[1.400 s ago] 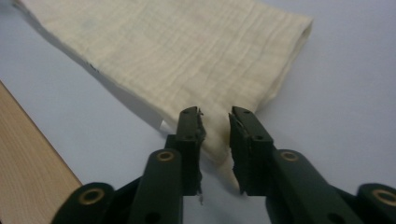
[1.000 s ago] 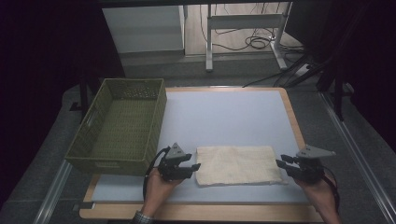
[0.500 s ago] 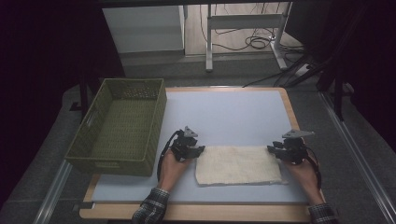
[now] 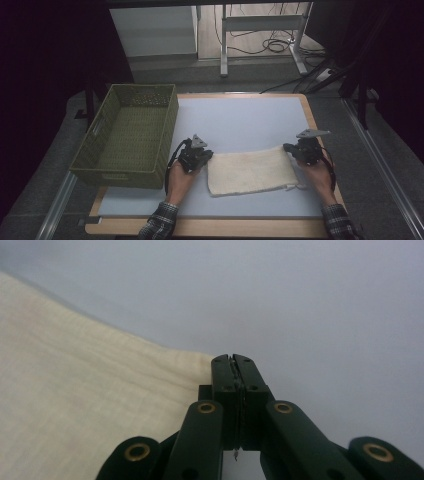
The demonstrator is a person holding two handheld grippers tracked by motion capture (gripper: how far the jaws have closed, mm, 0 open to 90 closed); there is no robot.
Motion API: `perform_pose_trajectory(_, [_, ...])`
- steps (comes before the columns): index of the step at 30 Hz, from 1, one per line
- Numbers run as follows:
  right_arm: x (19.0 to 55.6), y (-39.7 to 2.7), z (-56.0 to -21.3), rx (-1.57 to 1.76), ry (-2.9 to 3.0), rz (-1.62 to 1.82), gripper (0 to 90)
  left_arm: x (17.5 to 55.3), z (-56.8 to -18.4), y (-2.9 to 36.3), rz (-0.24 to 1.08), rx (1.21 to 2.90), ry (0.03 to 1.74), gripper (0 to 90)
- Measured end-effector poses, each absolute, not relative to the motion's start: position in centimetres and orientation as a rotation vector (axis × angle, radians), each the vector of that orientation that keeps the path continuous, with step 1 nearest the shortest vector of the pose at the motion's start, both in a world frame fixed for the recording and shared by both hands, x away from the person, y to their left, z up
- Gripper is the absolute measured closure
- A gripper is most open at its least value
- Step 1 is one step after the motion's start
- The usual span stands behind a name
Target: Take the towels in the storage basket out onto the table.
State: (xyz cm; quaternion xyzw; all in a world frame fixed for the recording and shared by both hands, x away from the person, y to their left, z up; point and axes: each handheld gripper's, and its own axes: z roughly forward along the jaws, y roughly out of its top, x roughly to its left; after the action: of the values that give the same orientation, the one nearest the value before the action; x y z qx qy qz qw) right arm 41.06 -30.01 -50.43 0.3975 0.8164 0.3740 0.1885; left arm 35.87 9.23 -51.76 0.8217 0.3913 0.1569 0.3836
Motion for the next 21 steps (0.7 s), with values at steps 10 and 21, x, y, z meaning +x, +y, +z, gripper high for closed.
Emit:
perform_pose_trajectory(10, [42.2,-29.4,-51.4,1.146,2.341,1.088,72.7,36.1,-53.1,10.1,0.320,2.056,1.035,68.0])
perform_pose_trajectory(21, [40.1,-29.5,-50.7,1.086,2.328,0.964,47.9,36.6,-54.1,10.1,0.376,2.094,1.051,51.8])
